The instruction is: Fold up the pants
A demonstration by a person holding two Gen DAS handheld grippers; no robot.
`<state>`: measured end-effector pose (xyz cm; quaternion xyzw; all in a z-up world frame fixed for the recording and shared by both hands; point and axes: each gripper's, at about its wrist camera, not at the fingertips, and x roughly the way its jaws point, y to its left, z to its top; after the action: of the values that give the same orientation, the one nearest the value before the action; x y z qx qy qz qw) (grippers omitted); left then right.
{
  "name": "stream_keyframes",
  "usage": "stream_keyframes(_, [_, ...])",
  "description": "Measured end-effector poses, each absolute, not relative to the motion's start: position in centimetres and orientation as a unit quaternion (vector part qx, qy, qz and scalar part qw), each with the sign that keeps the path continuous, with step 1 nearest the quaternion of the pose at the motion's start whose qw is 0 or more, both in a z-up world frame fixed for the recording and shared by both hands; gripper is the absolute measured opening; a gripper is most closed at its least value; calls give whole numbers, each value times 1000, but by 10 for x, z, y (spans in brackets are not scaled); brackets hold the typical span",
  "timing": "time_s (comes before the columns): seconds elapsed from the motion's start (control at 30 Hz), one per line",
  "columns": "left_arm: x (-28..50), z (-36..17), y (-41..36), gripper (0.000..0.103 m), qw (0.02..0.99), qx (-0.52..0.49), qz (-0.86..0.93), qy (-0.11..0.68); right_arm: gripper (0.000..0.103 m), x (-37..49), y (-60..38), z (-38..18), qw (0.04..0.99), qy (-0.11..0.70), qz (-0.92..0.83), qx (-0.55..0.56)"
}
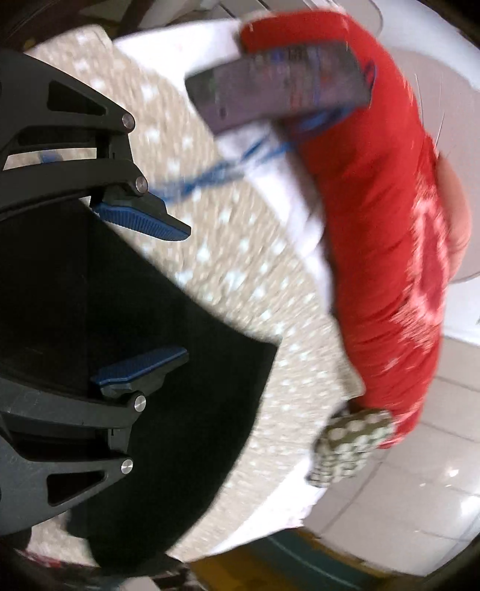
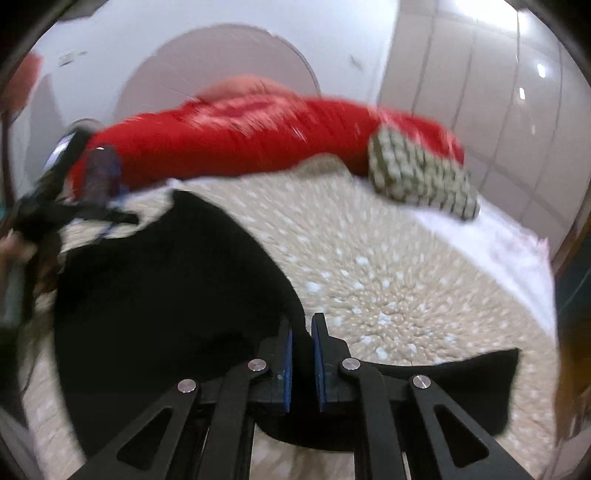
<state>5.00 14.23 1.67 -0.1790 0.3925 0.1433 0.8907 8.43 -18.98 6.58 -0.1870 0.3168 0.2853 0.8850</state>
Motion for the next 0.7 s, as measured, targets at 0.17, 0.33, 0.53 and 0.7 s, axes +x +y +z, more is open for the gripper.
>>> stream_keyframes(0.17, [2,40,159,60,899,-195,154,360,9,-36,-177,57,876,310,313,-197])
stream_keyframes(0.33, [-10,44,148,60,899,-186,123,376,9,-90,-168,5,845,376,330,-189])
stream_keyframes(0.53, [-19,41,137,60,898,-186,99,387,45,-78,-174,42,868,348,339,-104])
stream_keyframes(0.7, [-4,29,133,60,895,-161,117,399,48,-20,-168,52,888,367,272,-49])
